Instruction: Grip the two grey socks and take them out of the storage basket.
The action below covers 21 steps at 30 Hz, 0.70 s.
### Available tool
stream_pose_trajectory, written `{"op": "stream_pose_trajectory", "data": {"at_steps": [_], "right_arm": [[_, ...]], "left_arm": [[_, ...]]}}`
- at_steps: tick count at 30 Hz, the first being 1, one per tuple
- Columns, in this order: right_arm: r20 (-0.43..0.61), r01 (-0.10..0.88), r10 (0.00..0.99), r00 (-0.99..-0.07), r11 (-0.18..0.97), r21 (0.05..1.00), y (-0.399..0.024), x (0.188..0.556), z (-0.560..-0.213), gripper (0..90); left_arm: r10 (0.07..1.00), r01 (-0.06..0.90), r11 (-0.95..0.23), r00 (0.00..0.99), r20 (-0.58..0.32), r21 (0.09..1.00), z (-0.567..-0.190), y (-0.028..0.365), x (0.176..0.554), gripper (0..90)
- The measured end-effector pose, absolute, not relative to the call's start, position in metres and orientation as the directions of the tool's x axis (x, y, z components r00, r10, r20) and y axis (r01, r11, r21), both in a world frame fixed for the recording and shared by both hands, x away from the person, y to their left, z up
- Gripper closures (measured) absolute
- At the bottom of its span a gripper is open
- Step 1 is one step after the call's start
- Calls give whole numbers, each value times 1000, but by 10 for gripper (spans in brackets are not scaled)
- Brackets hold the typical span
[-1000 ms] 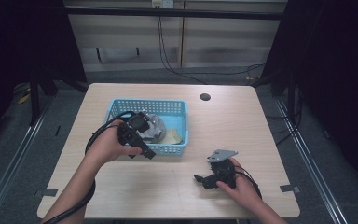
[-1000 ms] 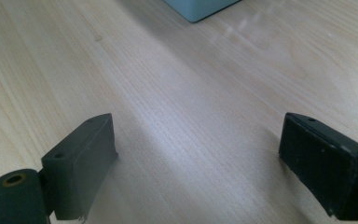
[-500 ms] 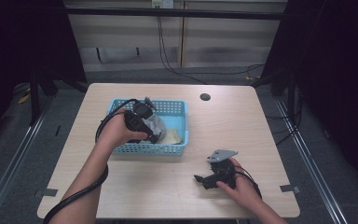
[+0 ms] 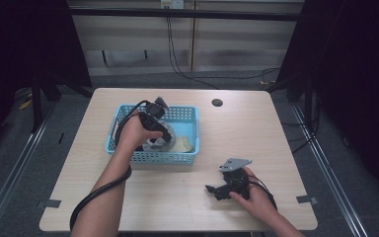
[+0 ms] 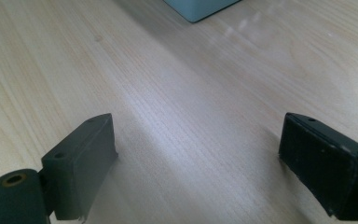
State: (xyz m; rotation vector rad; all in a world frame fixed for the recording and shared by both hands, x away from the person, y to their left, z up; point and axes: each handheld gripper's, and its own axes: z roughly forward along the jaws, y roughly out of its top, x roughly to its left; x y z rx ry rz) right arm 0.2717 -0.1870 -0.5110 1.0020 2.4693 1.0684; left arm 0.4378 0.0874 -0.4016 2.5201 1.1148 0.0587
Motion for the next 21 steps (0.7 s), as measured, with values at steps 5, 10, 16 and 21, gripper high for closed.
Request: {"op": "stream_pose_trajectory", "data": {"at_steps": [5,10,16,21], "right_arm": [[29,492,687,-726,489,721,-187,271,-511,104],[29,491,687,-726,489,721,-187,271,-511,104],[29,491,687,-726,489,721,-187,271,-511,104],[32,493,687,-726,488,720,-187,271,-511,104]], "left_arm": [[736,715,-604,670,-98,351,-409,82,442,226],[770,744,-565,631,-95,356,-418,81,447,231],[790,773,-534,601,-125,341,-432,77,451,298],[780,767,-572,618,-96,291,-438,71,451,449]]}}
